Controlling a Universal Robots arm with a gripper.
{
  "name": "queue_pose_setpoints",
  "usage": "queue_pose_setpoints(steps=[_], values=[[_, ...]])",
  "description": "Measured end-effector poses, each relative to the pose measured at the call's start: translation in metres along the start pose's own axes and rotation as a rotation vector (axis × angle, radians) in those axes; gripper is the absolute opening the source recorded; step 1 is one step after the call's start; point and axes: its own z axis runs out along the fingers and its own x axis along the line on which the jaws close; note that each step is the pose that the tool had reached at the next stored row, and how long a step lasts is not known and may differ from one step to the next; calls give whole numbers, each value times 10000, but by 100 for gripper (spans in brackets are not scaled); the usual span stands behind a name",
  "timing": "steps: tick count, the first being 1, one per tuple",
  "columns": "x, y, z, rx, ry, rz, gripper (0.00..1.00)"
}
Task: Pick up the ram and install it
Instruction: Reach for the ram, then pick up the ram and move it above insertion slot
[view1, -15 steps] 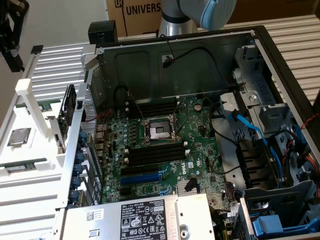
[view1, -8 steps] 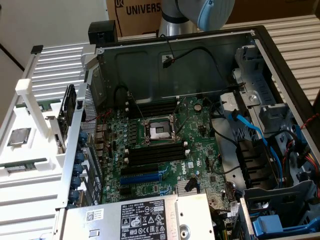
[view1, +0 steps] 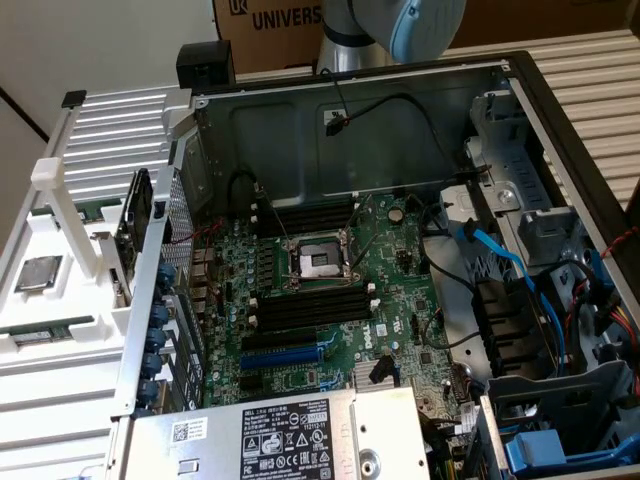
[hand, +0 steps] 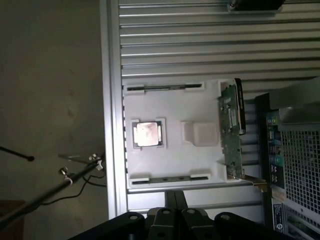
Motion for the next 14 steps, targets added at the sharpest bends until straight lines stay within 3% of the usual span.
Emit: queue_pose_setpoints(steps=[2,14], values=[[115,25,-4,4,0,1,10],[115,25,-4,4,1,0,10]])
